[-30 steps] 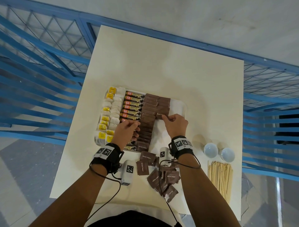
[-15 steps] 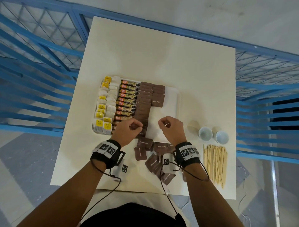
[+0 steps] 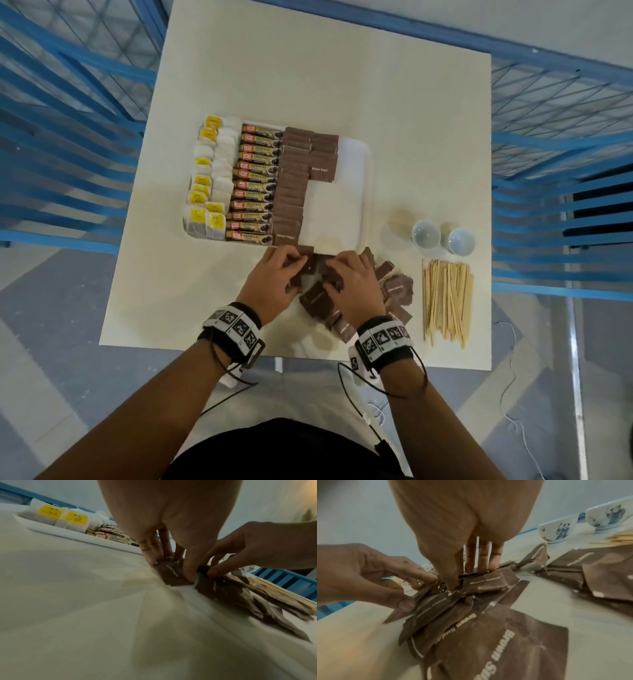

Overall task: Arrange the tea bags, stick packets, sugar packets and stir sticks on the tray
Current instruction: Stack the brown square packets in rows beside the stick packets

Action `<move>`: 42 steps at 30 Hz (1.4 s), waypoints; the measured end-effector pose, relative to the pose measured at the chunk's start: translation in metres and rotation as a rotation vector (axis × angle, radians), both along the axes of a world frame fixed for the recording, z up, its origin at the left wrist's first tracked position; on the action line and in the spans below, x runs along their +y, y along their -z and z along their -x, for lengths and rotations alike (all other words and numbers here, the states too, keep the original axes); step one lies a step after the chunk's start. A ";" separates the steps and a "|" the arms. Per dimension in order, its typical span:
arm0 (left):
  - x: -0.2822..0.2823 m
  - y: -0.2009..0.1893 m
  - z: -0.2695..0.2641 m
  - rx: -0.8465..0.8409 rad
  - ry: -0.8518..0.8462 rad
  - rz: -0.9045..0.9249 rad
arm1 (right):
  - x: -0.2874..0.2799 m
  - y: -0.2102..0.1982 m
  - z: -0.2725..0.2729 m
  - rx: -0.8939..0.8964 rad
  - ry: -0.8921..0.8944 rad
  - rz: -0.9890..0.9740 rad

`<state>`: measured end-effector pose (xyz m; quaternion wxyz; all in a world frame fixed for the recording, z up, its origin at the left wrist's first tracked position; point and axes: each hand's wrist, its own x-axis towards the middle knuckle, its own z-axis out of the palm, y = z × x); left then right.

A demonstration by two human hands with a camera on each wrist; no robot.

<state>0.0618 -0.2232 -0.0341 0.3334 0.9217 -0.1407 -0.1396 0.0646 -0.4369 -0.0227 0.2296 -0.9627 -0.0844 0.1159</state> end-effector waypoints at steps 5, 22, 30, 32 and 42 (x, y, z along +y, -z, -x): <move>-0.005 0.004 0.013 -0.017 -0.086 -0.039 | 0.000 0.003 0.002 -0.046 0.028 -0.051; -0.008 0.008 0.019 -0.127 -0.160 -0.118 | -0.014 -0.007 -0.024 0.018 0.176 -0.218; -0.013 0.004 0.011 -0.072 -0.153 -0.055 | -0.014 -0.010 -0.032 0.096 0.216 -0.264; -0.016 0.001 0.008 -0.035 -0.150 -0.072 | -0.013 -0.009 -0.031 0.120 0.216 -0.260; -0.025 -0.001 0.002 0.155 -0.212 -0.100 | -0.016 -0.015 -0.034 0.185 0.231 -0.339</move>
